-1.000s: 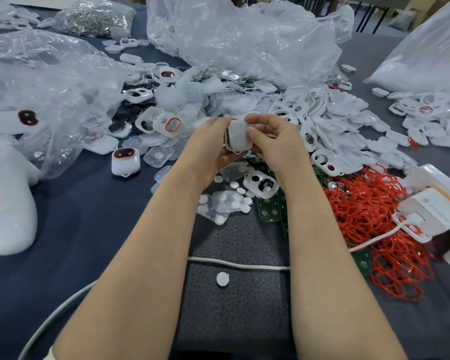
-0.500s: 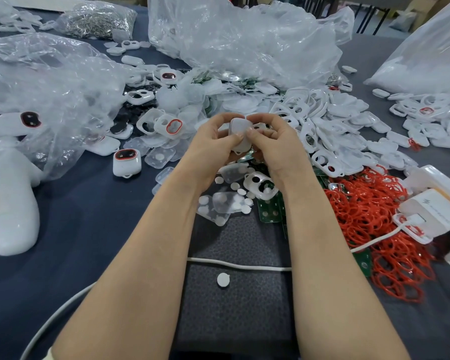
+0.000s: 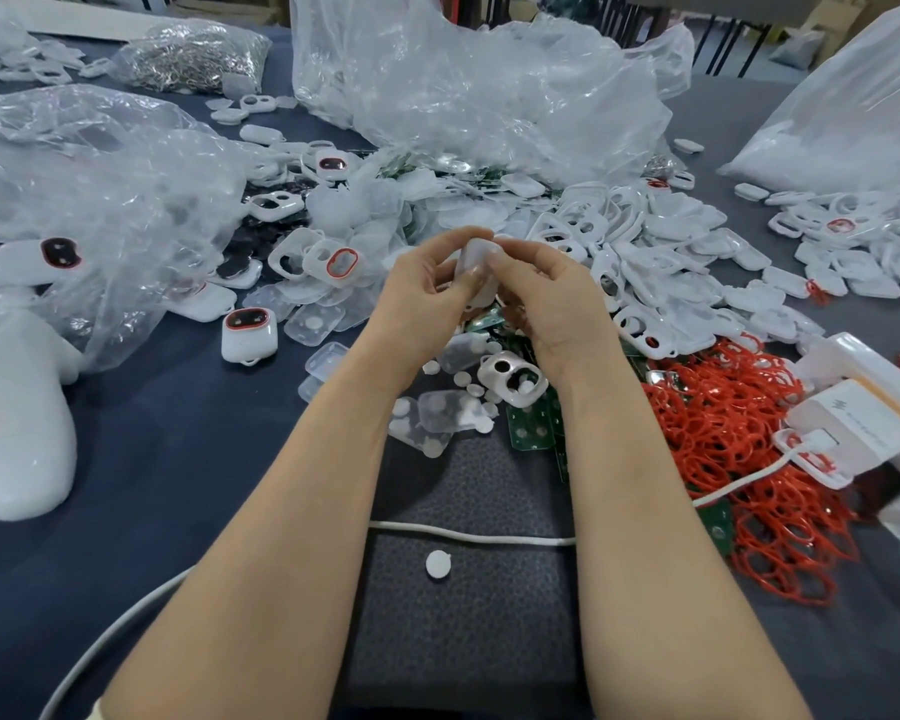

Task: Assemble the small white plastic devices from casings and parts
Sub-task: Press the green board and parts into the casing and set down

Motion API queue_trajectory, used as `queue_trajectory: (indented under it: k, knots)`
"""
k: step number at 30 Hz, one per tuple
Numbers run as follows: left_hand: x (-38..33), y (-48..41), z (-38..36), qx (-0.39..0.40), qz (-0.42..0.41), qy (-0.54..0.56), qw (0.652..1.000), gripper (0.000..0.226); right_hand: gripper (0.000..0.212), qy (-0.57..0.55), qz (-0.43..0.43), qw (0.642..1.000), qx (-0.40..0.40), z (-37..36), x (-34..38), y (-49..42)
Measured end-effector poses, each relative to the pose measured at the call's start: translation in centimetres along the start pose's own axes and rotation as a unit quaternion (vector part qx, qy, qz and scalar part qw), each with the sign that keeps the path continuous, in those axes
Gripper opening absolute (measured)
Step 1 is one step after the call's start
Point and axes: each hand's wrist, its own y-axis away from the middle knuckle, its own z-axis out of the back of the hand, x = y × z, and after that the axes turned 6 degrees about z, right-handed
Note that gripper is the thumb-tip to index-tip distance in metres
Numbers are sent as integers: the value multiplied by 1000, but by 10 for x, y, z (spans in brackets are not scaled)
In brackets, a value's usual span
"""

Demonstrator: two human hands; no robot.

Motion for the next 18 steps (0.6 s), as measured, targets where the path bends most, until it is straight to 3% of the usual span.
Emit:
queue_trajectory:
  k: [8, 12, 17, 18]
  knots:
    - [1, -1, -5, -32, -23, -94, 995, 28, 7, -2, 30, 999, -14, -7, -4, -4]
    - [2, -1, -5, -51, 21, -21, 998, 37, 8, -36, 25, 999, -31, -7, -2, -4]
    - [4, 0, -4, -73, 40, 15, 996, 2, 13, -105, 10, 991, -77, 0, -2, -7]
    - [4, 0, -3, -84, 37, 5, 996, 8, 12, -100, 13, 992, -76, 0, -2, -7]
